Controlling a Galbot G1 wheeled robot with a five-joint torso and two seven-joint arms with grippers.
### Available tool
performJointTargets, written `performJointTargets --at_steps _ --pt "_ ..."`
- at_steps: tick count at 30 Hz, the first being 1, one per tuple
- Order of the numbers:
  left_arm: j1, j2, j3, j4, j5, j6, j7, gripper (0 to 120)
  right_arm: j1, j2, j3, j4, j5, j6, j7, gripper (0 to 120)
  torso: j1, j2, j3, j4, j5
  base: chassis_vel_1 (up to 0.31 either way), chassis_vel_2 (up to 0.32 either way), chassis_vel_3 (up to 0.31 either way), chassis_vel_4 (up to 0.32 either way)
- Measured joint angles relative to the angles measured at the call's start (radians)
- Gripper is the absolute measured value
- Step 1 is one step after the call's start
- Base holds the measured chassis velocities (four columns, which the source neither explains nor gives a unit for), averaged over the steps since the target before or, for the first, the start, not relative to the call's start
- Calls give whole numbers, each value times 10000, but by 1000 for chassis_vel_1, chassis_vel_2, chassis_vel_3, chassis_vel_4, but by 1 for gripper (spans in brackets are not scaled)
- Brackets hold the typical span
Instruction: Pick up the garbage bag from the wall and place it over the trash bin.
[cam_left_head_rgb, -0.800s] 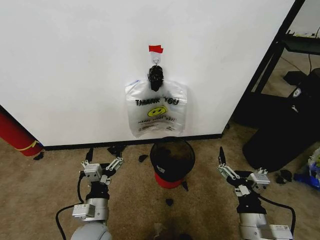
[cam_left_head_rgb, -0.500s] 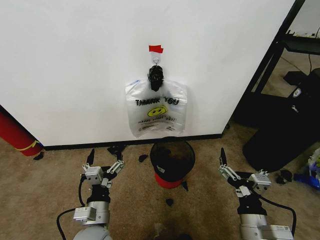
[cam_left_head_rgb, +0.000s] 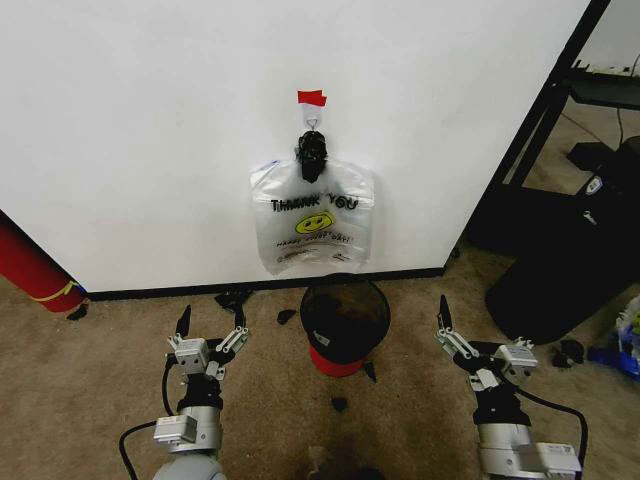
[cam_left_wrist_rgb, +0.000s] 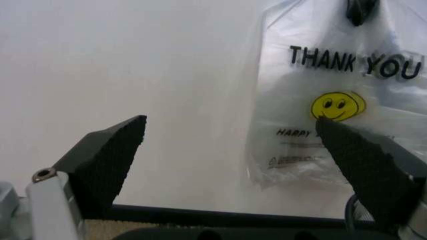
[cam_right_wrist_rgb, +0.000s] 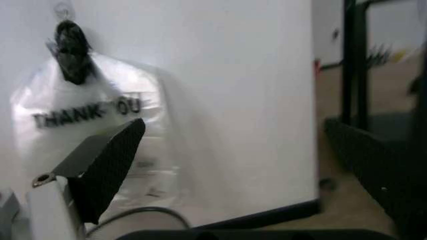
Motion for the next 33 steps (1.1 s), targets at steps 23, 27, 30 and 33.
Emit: performJointTargets --at_steps 23,27,30,33 --pt "609 -407 -448 -134 -325 206 -192 100 9916 -1976 -3990 -5634 8551 -2620 -1145 100 3 -1 3 6 -5 0 0 0 0" --pt "787 -519 -615 -185 -242 107 -214 100 10932 -1587 -4396 -6686 8751 -2766 -1309 100 2 -1 3 4 -5 0 0 0 0" --pt "866 -718 -689 -325 -219 49 -266 100 11491 -1239 -4880 -7362 8754 -2870 -1390 100 2 -1 2 2 -3 0 0 0 0" --pt "931 -854 -682 -400 -192 24 -281 100 11671 -1057 -5051 -7545 8780 -2894 -1369 100 1 -1 1 3 -3 0 0 0 0"
